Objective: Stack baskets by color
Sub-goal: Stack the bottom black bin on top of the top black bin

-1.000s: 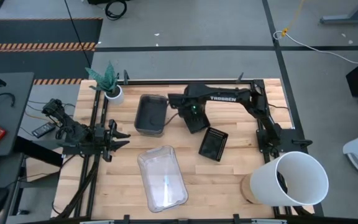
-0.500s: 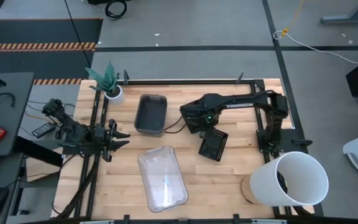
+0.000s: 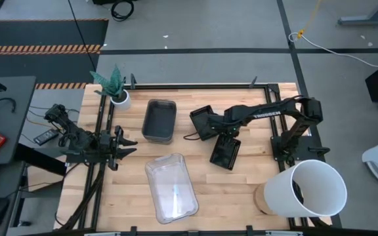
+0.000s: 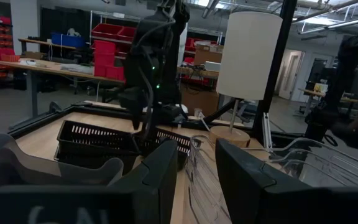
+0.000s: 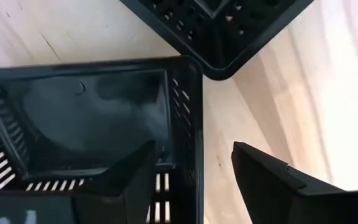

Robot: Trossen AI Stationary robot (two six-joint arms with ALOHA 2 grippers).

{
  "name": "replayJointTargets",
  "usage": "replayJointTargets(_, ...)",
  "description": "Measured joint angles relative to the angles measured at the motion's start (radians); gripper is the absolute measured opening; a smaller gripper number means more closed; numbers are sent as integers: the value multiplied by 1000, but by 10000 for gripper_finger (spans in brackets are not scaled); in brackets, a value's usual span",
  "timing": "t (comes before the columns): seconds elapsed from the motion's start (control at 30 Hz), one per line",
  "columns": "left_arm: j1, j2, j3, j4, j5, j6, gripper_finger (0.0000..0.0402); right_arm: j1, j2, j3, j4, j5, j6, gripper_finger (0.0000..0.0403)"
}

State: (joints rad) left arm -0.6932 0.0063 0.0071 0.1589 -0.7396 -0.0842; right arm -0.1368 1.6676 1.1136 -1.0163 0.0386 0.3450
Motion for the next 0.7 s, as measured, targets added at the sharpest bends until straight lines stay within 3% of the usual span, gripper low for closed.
replayJointTargets(0.3,0,0,0,1,0,0,117,-9,-11,-118,130,-17,-33,206)
replayJointTargets(0.7,0,0,0,0,0,0,117,12,-11,-147,100,-92,-80,65)
